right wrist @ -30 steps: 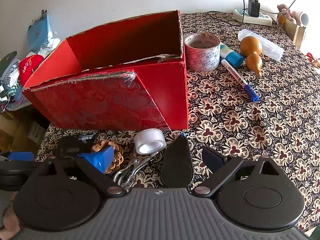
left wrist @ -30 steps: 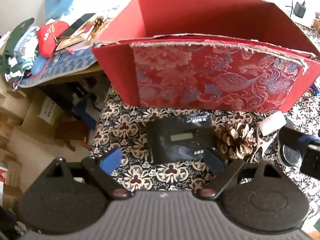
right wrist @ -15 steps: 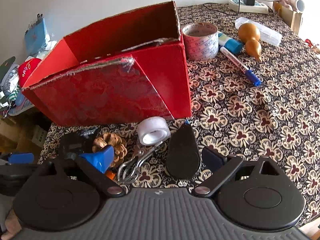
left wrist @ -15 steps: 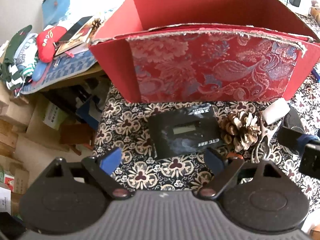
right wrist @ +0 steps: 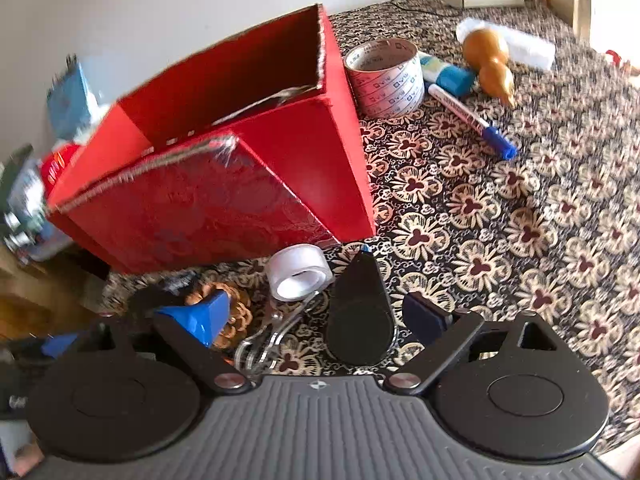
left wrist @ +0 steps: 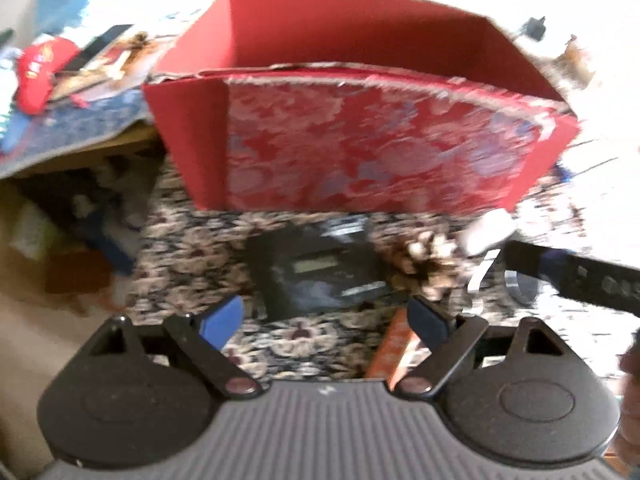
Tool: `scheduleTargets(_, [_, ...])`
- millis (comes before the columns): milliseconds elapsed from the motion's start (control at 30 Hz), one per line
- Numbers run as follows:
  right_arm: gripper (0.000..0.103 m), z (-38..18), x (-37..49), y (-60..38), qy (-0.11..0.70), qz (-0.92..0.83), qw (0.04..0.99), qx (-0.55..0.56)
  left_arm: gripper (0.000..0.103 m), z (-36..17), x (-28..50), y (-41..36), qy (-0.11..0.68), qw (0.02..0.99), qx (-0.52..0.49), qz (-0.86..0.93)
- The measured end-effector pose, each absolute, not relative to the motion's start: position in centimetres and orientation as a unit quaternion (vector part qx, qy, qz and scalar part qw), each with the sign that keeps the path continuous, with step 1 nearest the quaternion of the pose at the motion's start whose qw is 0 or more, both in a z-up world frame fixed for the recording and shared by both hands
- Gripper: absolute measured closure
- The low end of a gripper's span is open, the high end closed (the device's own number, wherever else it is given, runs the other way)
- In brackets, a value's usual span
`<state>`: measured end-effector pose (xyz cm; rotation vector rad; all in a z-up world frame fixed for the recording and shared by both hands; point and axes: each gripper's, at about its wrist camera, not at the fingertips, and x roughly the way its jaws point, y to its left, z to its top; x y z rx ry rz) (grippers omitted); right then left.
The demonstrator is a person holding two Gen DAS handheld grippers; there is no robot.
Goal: Organize rigid objects
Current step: 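Close the right gripper on the pine cone and lift it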
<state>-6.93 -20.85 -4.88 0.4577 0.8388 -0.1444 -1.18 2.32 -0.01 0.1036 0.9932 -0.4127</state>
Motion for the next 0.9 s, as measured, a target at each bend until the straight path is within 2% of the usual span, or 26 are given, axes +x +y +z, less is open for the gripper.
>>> scheduleTargets(133, [0.027, -5.4, -7.1, -21.5, 0.397, -0.038, 0.878, 0.265, 0.014, 0.1, -2.4, 3.0, 0.440, 0.851, 0.013, -0.286])
scheduleTargets(300, [0.035, -5.4, -6.7, -21.7, 0.383, 0.022, 0.865, 0.325, 0.014, -0.2, -3.3, 1.9, 0.447, 0.831, 0.048, -0.327])
scheduleTargets(433, [0.046, -5.3, -5.6, -21.8, 0.380, 0.068, 0.844, 0.373, 0.014, 0.0, -2.7, 0.2, 0.434, 0.833, 0.055, -0.340])
scheduleTargets(533, [0.056, -5.1, -4.4, -20.6, 0.390, 0.088, 0.844, 0.358, 0.017, -0.4, -1.9, -1.1, 0.426, 0.833, 0.054, -0.349])
scheduleTargets(567, [0.061, -5.0, -4.0, -20.2, 0.394, 0.094, 0.846, 0.347, 0.033, -0.6, -1.8, -1.4, 0.425, 0.833, 0.054, -0.351])
scheduleTargets(633, [0.067, -5.1, -3.1, -19.4, 0.407, 0.098, 0.845, 0.332, 0.059, -1.6, -1.2, -2.4, 0.437, 0.824, 0.061, -0.354])
scheduleTargets(733, [0.074, -6.0, -1.7, -18.8, 0.425, 0.109, 0.837, 0.326, 0.061, -2.5, -0.6, -2.7, 0.451, 0.821, 0.068, -0.343])
scheduleTargets(800, [0.078, -6.4, -1.1, -18.3, 0.433, 0.110, 0.836, 0.318, 0.055, -2.8, -0.6, -2.9, 0.443, 0.827, 0.072, -0.338])
scheduleTargets(900, [0.082, -7.1, -0.7, -17.9, 0.449, 0.106, 0.832, 0.309, 0.058, -3.3, -0.3, -2.9, 0.445, 0.828, 0.069, -0.334])
